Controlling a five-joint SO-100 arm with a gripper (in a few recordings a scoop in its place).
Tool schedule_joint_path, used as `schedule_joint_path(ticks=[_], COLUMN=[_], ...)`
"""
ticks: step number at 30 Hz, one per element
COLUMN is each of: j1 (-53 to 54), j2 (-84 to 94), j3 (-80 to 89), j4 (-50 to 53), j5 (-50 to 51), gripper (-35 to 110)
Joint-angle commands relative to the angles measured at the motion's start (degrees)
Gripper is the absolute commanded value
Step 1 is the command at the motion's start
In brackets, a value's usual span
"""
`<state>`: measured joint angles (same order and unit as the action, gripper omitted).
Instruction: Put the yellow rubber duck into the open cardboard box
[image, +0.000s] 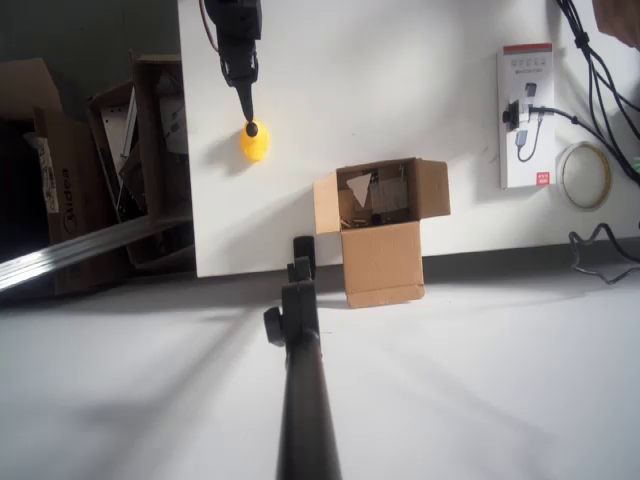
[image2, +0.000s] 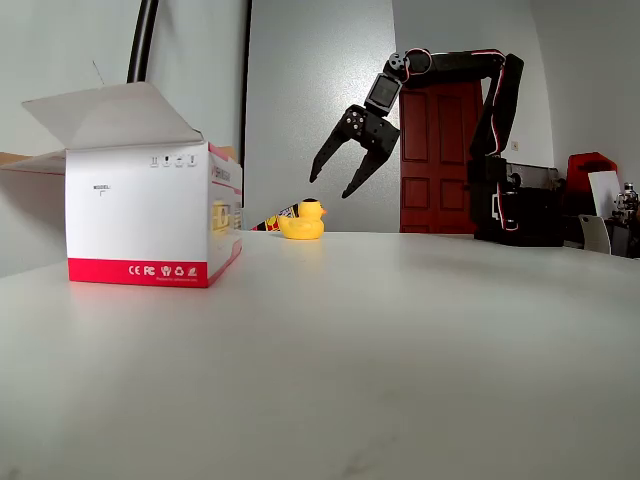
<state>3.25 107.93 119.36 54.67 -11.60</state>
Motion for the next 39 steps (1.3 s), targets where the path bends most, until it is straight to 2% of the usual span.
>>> schedule_joint_path(ticks=[1, 25, 39], j1=[-0.5, -2.4, -1.9], j2=[-2.0, -12.8, -15.6], j3=[-3.4, -7.8, -8.1], j4=[-1.1, -5.7, -7.2], j5=[-0.1, 0.8, 0.9], gripper=[25, 26, 16])
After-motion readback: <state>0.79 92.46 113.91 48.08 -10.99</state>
